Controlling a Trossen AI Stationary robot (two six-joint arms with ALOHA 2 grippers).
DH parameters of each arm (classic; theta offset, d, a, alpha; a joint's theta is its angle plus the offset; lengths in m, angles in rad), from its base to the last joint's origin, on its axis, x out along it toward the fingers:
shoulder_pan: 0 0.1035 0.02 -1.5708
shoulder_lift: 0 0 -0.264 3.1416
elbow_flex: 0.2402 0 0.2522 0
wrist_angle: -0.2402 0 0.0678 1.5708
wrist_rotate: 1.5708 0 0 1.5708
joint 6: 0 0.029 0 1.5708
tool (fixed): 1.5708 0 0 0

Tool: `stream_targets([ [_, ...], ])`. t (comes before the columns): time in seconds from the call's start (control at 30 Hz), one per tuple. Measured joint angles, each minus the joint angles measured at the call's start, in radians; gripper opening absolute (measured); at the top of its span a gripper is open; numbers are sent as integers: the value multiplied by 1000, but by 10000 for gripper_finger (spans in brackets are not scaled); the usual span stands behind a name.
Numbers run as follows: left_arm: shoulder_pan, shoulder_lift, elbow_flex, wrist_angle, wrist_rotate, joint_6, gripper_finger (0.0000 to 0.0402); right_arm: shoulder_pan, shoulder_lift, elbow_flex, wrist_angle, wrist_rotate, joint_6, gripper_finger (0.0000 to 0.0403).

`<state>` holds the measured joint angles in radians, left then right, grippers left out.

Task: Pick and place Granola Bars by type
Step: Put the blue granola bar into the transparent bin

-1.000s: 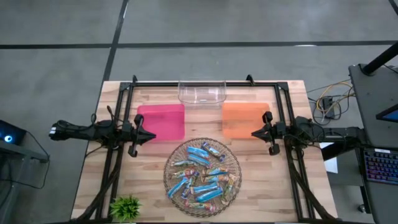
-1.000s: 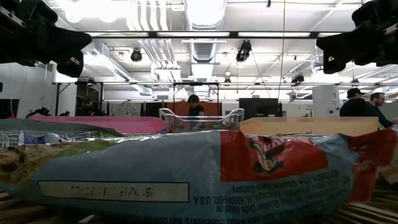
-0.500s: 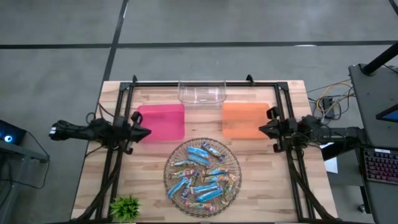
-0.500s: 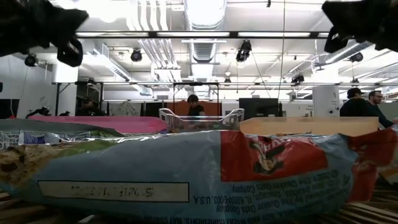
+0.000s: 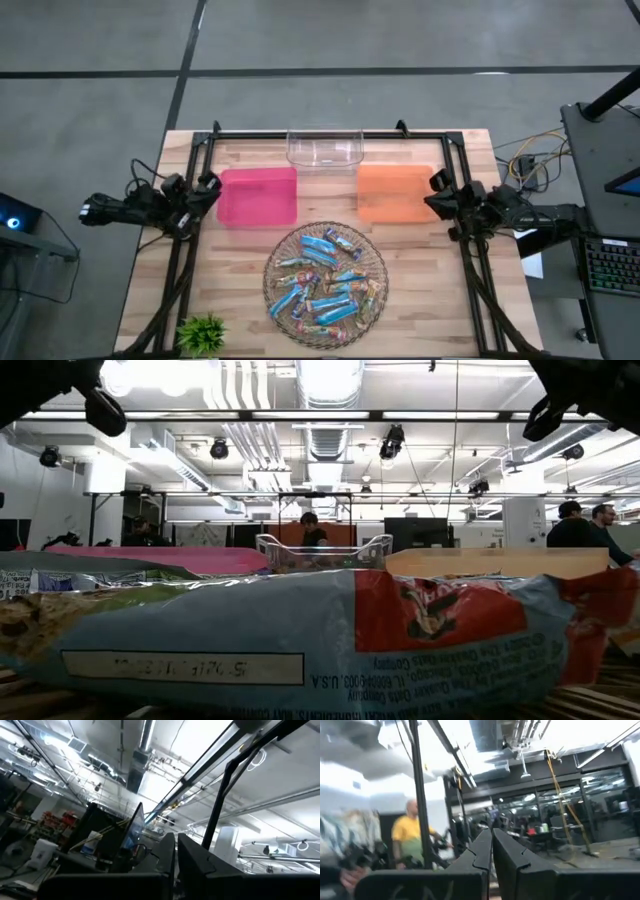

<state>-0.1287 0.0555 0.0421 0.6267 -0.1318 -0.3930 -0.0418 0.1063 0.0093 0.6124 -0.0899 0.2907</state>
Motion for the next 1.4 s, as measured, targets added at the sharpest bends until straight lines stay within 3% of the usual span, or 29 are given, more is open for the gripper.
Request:
stream_targets([
  [0.23, 0, 0, 51, 45, 0, -2, 5, 0, -1, 0, 206, 176, 257, 9],
  [0.43, 0, 32, 178, 34, -7, 23, 5, 0, 2, 57, 253, 196, 282, 9],
  [0.63, 0, 173, 422, -225, -14, 107, 5, 0, 74, 305, -63, 199, 239, 9],
  [0.97, 0, 529, 878, -652, -16, 169, 5, 0, 343, 750, -596, 194, 222, 8],
  [1.2, 0, 723, 1064, -789, -16, 200, 5, 0, 545, 967, -738, 139, 168, 9],
  [1.4, 0, 815, 1173, -935, -16, 200, 5, 0, 685, 1134, -838, 100, 69, 9],
])
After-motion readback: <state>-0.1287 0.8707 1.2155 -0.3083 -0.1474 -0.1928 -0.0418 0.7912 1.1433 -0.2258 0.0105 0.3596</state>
